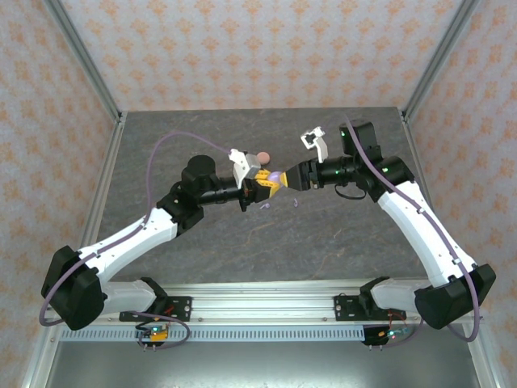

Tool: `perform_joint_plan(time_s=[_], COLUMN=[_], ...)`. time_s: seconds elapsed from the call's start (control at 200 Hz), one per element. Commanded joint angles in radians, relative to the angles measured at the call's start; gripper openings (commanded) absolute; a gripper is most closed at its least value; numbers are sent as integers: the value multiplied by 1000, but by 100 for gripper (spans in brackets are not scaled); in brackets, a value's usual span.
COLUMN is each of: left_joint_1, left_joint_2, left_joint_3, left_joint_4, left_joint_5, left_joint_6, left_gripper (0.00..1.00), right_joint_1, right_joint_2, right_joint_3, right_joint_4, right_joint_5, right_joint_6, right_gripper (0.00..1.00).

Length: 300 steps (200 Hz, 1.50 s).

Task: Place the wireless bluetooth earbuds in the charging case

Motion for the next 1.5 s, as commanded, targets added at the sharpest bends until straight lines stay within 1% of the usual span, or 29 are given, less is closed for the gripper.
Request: perform_joint_plan(time_s=[0.0, 0.44, 0.681, 0.851, 0.986, 1.106, 1.166, 1.236, 1.306, 1.497], left_joint_1=[-12, -31, -35, -37, -37, -37, -38, -37, -36, -37], left_joint_2=[-29, -39, -45, -40, -28, -22, -19, -18, -21, -51], left_joint_3=[-2, -2, -2, 1, 3, -9, -12, -34, -66, -139], left_joint_4=[58, 45, 34, 12, -18, -28, -50, -35, 0, 51], left_joint_5=[-12, 3, 12, -1, -40, -90, -101, -113, -116, -164], left_joint_6=[26, 27, 32, 39, 37, 23, 32, 25, 16, -5], left_gripper=[12, 12, 12, 12, 12, 11, 11, 11, 11, 10], right_joint_1=[7, 7, 6, 6, 6, 7, 5, 6, -3, -12], right_joint_2=[-2, 36, 60, 59, 49, 39, 44, 59, 81, 124], right_joint_3=[-14, 16, 22, 31, 28, 10, -2, -19, -42, -150], right_joint_4=[-10, 29, 27, 28, 36, 27, 9, -21, -44, -8], right_joint_5=[28, 176, 203, 237, 364, 527, 602, 672, 676, 644], right_joint_6=[-22, 43, 64, 76, 121, 167, 178, 184, 190, 214], right_gripper=[60, 60, 59, 60, 60, 61, 61, 61, 60, 59])
